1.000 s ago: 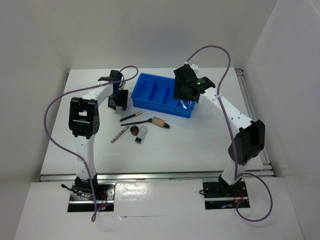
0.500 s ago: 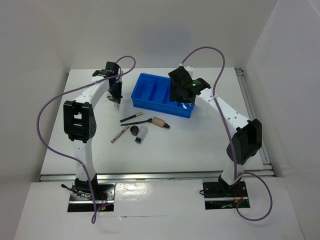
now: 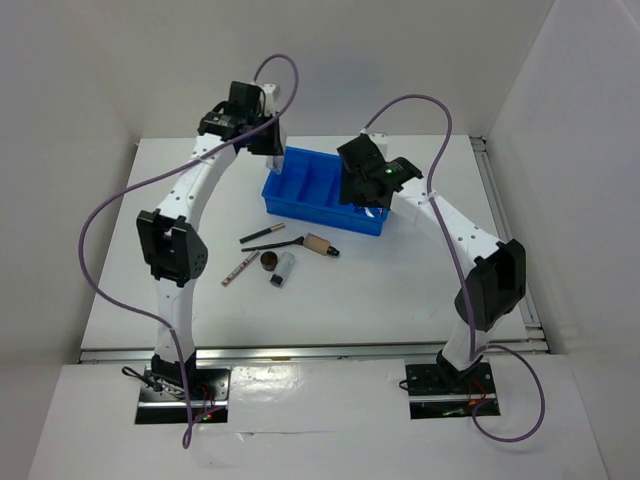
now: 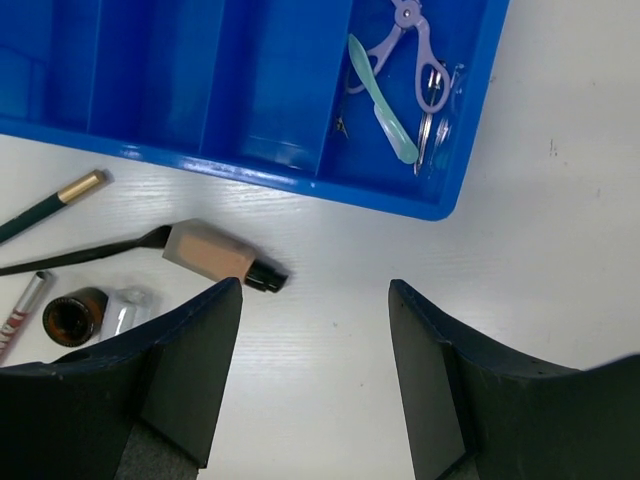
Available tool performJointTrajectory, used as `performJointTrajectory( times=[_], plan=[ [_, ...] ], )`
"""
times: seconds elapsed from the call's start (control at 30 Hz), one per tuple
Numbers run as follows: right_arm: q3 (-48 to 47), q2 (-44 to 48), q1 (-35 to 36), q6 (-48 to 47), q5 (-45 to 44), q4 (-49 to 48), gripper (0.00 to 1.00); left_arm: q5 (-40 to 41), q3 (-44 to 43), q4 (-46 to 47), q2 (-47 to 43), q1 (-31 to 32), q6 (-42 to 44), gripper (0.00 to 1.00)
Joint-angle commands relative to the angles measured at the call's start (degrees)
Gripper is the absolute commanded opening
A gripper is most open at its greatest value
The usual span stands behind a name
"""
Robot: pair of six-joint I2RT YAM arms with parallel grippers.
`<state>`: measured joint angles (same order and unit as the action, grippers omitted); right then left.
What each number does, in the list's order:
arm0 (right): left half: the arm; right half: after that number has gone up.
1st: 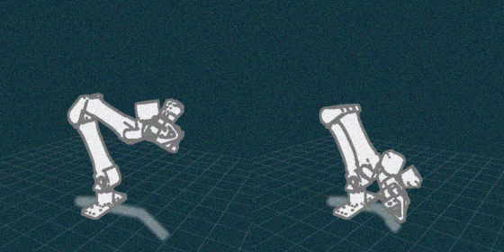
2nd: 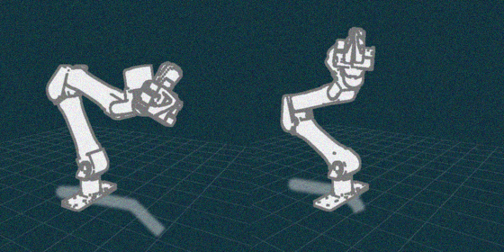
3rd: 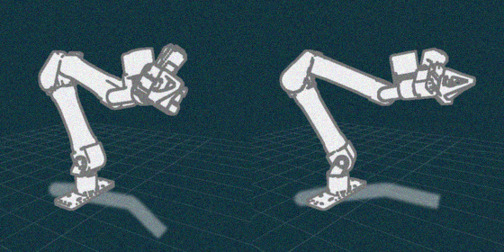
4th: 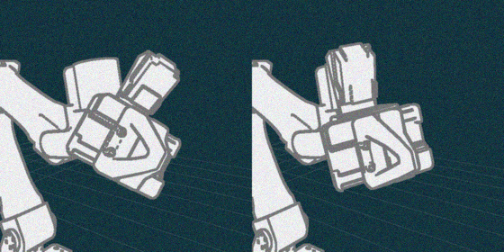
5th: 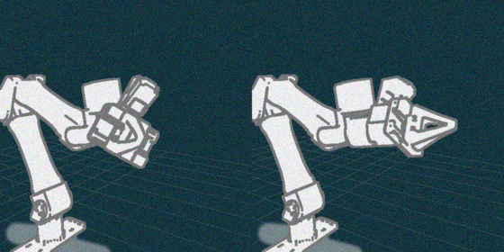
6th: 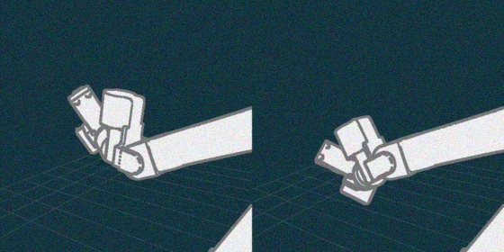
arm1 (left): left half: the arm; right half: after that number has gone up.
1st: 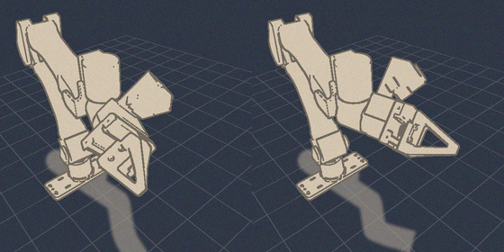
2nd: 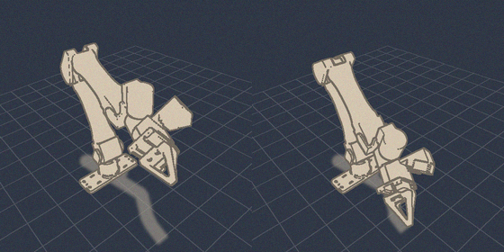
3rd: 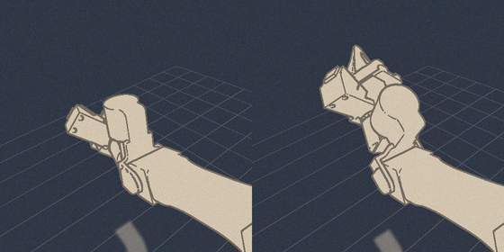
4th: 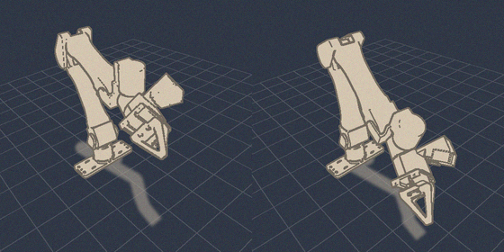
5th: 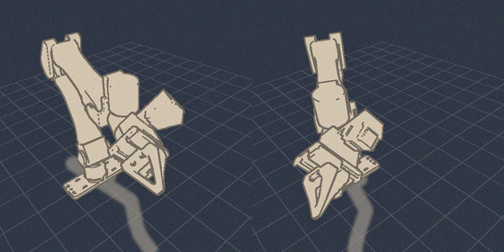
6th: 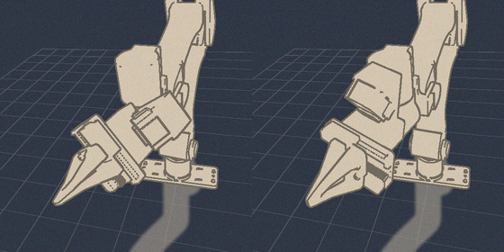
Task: Organize the makeup
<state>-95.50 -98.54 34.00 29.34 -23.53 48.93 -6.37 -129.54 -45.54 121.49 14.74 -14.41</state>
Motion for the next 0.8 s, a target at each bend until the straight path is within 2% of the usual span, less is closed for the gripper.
performJointTrajectory(
  times=[0.0,0.2,0.67,0.7,0.77],
  plan=[
    [1.8,6.0,0.0,2.4,0.5,0.0,0.68,-2.9,-2.9,3.9,7.3,1.8,-3.0,0.00],
    [8.0,12.0,-0.7,4.2,1.8,-0.5,0.68,-2.9,-4.2,7.6,11.7,2.9,-4.1,0.00],
    [9.2,9.2,-1.2,4.8,2.9,-0.2,0.68,2.2,-4.2,8.7,14.7,2.9,-2.4,0.00],
    [8.7,9.2,-1.2,4.8,2.9,-0.2,0.68,2.8,-4.2,8.7,15.3,2.9,-2.4,0.01],
    [8.7,8.5,-1.2,4.8,2.9,-0.2,0.68,3.4,-4.9,8.1,16.0,2.9,-2.4,0.11]
  ],
)
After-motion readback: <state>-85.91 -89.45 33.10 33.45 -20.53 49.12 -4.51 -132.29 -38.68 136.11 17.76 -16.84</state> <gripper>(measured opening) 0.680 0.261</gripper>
